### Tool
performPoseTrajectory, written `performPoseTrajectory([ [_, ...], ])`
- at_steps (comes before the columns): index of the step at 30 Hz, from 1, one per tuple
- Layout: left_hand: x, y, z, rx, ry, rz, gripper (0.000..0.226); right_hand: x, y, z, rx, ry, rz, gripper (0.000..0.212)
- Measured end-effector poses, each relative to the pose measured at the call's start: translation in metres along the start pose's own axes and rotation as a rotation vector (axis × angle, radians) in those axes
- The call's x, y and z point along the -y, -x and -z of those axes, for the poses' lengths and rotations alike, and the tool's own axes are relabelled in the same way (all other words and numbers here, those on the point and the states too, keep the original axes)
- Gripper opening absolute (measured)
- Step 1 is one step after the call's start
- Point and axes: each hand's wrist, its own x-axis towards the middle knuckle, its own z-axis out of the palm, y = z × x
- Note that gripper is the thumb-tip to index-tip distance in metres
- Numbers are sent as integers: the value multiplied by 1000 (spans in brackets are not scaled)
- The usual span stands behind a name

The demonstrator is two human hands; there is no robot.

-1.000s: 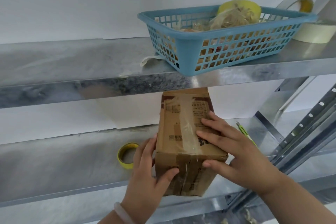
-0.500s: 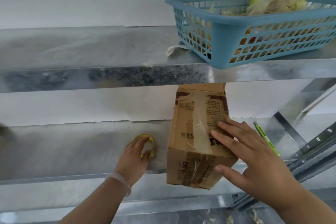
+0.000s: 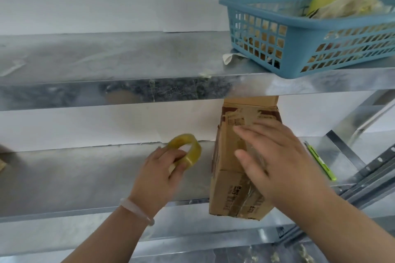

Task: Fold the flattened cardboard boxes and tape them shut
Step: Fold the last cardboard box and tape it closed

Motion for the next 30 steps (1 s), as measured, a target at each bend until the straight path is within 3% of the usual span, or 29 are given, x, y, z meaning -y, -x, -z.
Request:
performPoseTrajectory([
  [4,-33,-7,30,-35,25,-151,21,33,-29,-14,162,14,-38,49],
  [10,-43,-10,49,-59,19,-253,23,44,-33,-17,46,-383,-242,15],
  [14,-41,-9,57,-52,-74,-277,26,43,-35,-13,148,-285,-231,6],
  [19,-47,-21,69,17,-93,-258,27,44,-33,-7,183,-278,-240,10],
  [24,-45,-31,75,-4,-188,-167,53,43,-26,6,213,-427,-273,12],
  [28,-46,-35,77,45,-42,-145,54,41,-28,7,201,-786,-448,12],
  [30,-47,-37,79,66,28,-159,50,43,-29,8,212,-917,-487,28],
])
